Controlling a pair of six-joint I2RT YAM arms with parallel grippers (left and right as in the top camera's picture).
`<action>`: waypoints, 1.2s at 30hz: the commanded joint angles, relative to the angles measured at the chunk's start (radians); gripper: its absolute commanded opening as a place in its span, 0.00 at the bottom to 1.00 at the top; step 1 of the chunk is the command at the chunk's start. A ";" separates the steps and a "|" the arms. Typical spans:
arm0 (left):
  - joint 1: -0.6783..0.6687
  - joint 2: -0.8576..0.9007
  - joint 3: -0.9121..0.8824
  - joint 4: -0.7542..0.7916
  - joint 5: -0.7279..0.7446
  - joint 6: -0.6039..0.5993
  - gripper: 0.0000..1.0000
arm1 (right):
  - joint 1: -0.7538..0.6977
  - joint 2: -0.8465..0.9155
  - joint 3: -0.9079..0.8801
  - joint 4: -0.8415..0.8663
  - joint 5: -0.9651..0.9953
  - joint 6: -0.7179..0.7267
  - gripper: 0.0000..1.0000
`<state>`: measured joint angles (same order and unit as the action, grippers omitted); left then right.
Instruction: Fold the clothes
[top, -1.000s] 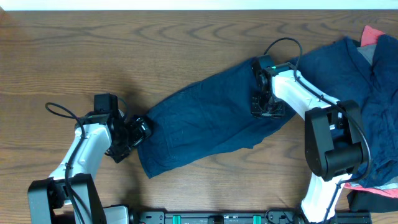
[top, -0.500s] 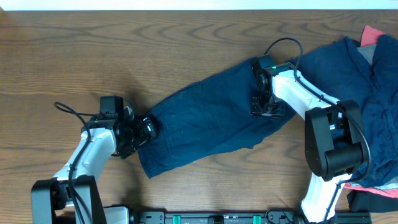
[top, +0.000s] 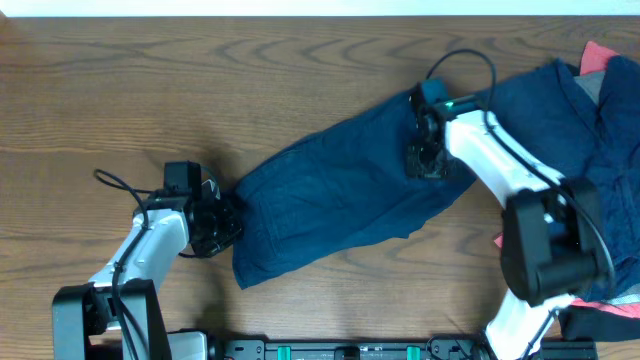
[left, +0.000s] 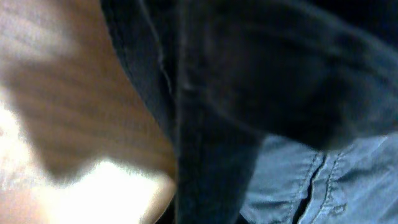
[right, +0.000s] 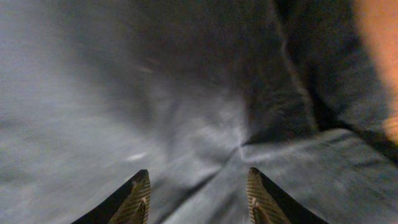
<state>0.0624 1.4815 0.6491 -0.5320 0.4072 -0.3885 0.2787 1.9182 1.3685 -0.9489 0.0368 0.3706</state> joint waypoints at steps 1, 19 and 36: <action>0.000 0.008 0.098 -0.083 -0.051 0.037 0.06 | -0.006 -0.119 0.050 0.013 -0.144 -0.167 0.47; 0.000 0.008 0.653 -0.610 -0.157 0.048 0.06 | 0.296 -0.107 -0.071 0.212 -0.464 -0.321 0.01; 0.000 0.007 0.790 -0.664 0.080 0.055 0.06 | 0.648 0.165 -0.143 0.734 -0.457 -0.135 0.02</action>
<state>0.0616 1.4853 1.4109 -1.1938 0.3935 -0.3424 0.8879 2.0598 1.2289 -0.2455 -0.4160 0.1825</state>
